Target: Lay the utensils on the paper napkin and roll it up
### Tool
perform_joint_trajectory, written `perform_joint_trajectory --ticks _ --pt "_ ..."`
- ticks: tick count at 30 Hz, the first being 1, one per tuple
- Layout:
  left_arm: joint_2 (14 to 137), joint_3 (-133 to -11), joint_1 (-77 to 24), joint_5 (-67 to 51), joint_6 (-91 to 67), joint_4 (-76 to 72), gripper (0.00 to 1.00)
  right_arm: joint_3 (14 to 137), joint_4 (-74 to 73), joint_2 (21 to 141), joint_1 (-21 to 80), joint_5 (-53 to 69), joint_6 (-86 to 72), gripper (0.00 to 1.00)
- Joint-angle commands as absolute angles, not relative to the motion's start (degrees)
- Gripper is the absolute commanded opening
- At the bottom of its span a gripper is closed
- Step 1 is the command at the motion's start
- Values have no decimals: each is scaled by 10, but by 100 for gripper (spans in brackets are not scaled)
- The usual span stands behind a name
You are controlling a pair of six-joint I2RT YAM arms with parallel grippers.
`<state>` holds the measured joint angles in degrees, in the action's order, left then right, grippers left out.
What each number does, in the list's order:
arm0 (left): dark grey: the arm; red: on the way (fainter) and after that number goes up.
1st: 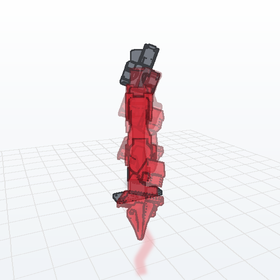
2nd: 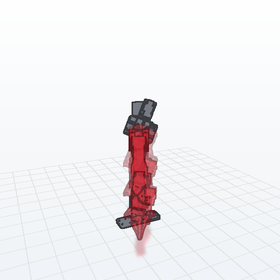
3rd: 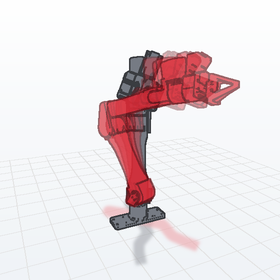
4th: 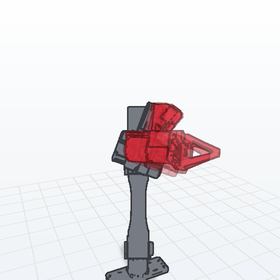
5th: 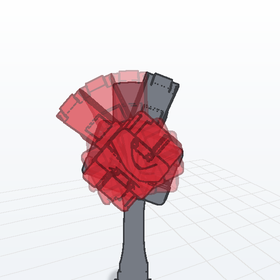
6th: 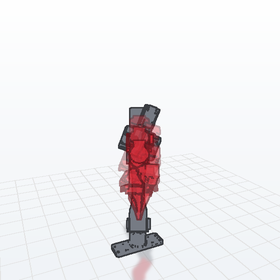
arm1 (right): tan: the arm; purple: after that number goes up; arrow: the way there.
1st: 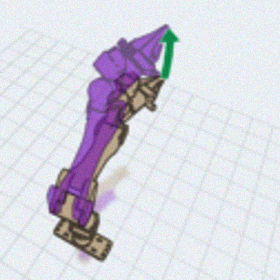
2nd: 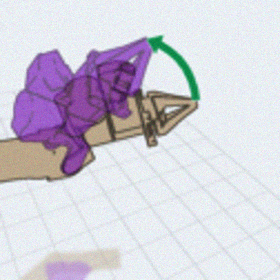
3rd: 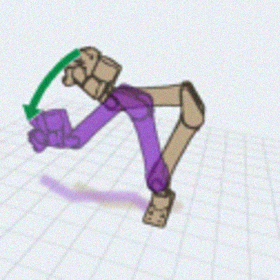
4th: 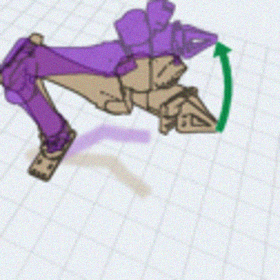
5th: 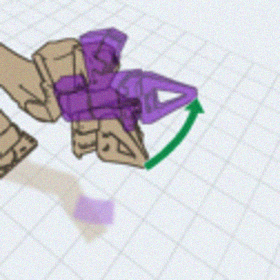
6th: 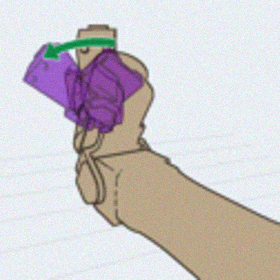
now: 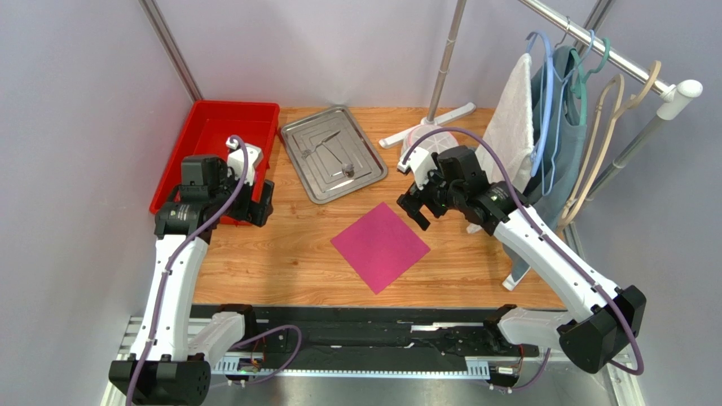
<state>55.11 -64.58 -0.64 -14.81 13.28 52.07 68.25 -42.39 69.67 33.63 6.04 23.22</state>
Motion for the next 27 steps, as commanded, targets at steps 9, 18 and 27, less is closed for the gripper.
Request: perform_joint_trajectory --ticks 9,18,27 --pt "649 -684 -76 -114 143 386 99 647 -388 640 330 69 174 100" --pt "843 -760 -180 -22 228 293 99 634 -396 629 306 66 165 100" --pt "1125 -1062 -182 -30 158 391 83 613 -395 621 279 78 152 100"
